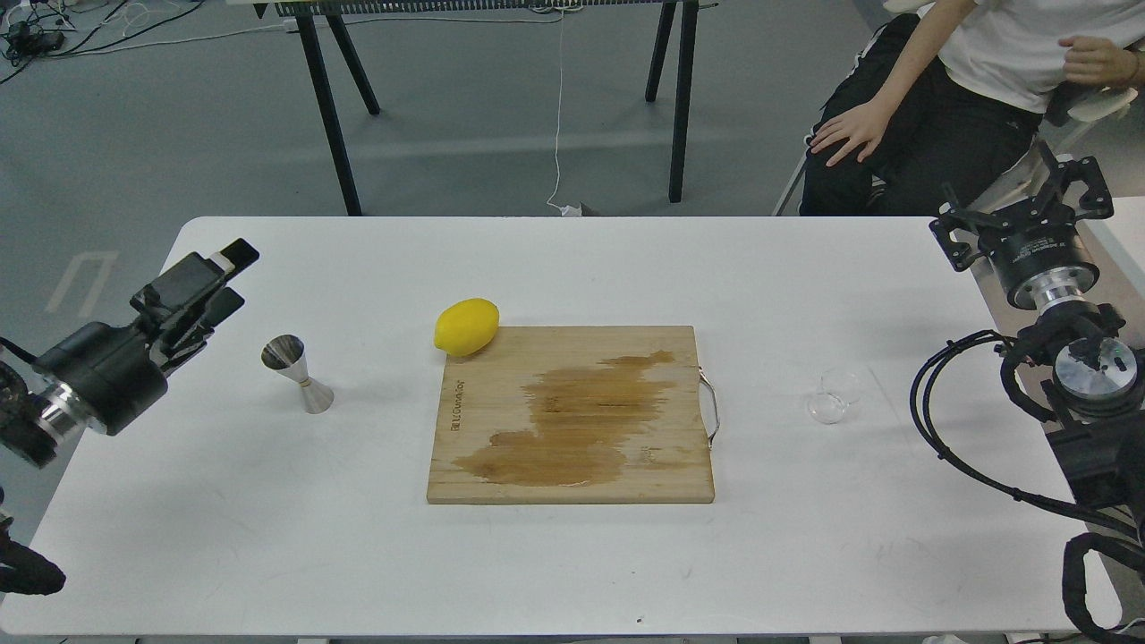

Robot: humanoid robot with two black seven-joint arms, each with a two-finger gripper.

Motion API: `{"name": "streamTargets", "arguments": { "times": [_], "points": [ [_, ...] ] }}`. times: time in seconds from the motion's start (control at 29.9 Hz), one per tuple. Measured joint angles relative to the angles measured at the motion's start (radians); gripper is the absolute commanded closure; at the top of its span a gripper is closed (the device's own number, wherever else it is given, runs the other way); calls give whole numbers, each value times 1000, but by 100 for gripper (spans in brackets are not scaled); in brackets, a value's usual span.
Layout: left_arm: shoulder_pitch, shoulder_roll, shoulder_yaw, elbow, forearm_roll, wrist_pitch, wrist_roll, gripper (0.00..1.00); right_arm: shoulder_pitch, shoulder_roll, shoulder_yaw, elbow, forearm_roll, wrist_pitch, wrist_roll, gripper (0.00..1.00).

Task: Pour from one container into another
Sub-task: 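Move the left gripper down toward the metal jigger, then close the left gripper around the metal jigger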

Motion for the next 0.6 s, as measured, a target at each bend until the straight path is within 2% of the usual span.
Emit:
{"name": "streamTargets", "arguments": {
  "times": [0.07,0.13,0.2,0.27,0.4,0.6],
  "points": [
    [43,-5,0,15,140,60,21,6,0,1,0,0,0,0,0,0],
    [72,-17,0,43,270,112,61,7,0,3,0,0,0,0,0,0],
    [85,-48,0,101,402,155,107,7,0,3,0,-1,0,0,0,0],
    [87,-100,0,182,524,176,132,8,0,3,0,-1,0,0,0,0],
    [83,-232,-1,359,781,187,146,9,6,3,0,-1,0,0,1,0],
    [69,-356,-14,534,984,189,152,12,10,-5,0,-6,-1,0,1,0]
  ]
}}
